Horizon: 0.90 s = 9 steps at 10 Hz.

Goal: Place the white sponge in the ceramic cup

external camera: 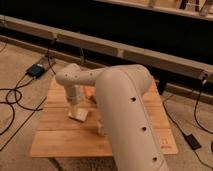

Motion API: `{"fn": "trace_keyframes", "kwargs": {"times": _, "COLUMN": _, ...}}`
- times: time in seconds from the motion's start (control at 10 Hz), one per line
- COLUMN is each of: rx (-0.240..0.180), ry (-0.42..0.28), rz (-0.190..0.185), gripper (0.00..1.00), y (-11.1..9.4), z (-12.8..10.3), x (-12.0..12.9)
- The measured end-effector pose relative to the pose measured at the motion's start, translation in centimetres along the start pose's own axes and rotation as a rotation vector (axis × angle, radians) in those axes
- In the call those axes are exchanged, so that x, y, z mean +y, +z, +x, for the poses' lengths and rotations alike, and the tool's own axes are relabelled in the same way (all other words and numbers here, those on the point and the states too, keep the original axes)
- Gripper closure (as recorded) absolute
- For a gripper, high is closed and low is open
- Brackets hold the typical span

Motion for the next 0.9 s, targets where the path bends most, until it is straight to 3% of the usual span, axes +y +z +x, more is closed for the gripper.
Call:
{"fn": "trace_keyframes", "kwargs": {"times": 0.7, "rx": 0.060, "ry": -0.040, "rz": 0.019, "gripper": 0.35, "y": 2.1, "z": -0.8, "x": 0.4}}
{"fn": "trace_keyframes", "kwargs": {"times": 0.8, "rx": 0.063, "ry": -0.041, "rz": 0.021, "gripper": 0.37, "y": 2.3, "z": -1.0, "x": 0.3}}
{"fn": "trace_keyframes", "kwargs": {"times": 0.9, "rx": 0.066, "ry": -0.039, "rz": 0.024, "gripper": 0.49, "y": 2.5, "z": -1.2, "x": 0.1}}
